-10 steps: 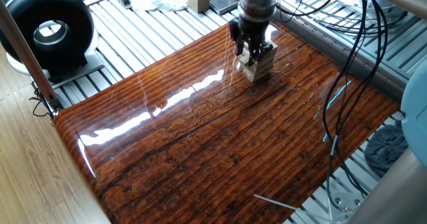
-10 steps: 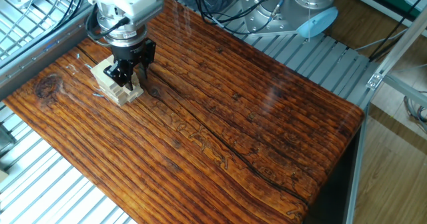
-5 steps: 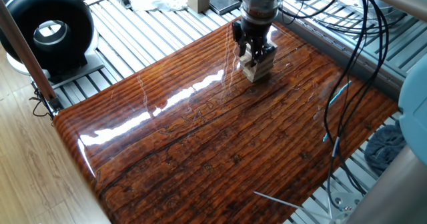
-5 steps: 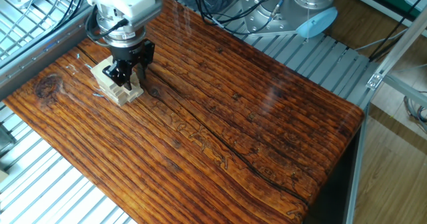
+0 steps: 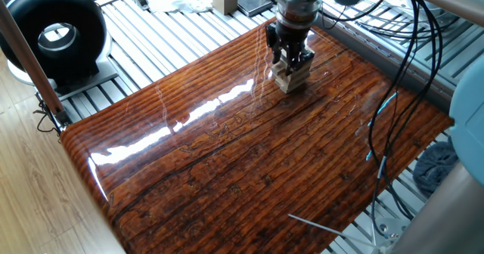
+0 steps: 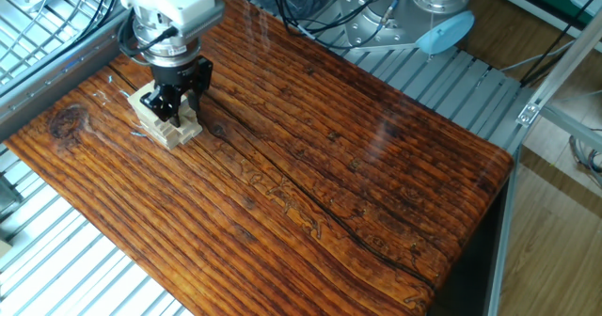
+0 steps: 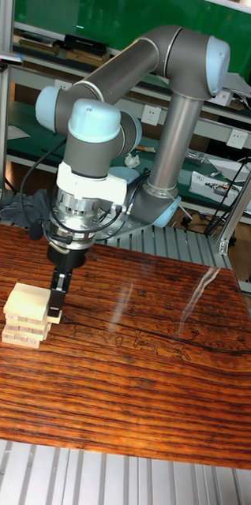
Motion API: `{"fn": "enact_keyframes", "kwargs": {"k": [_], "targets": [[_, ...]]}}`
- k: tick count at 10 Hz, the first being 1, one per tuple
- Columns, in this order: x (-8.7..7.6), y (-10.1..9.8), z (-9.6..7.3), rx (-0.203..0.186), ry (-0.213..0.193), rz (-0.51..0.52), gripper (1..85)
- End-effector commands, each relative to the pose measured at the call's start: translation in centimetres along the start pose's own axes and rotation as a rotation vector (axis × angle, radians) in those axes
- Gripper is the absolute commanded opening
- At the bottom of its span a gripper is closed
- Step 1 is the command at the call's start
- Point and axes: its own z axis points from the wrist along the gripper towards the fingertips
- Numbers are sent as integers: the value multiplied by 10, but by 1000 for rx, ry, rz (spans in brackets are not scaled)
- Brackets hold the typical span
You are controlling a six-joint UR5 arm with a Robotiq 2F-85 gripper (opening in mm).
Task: Play Jenga
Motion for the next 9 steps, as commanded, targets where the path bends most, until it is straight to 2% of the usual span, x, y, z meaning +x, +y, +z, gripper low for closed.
{"fn": "enact_keyframes", "kwargs": {"k": [1,9], "targets": [[-1,-5,3,8,-15,11,463],[-11,-6,-2,10,-37,51,463]]}}
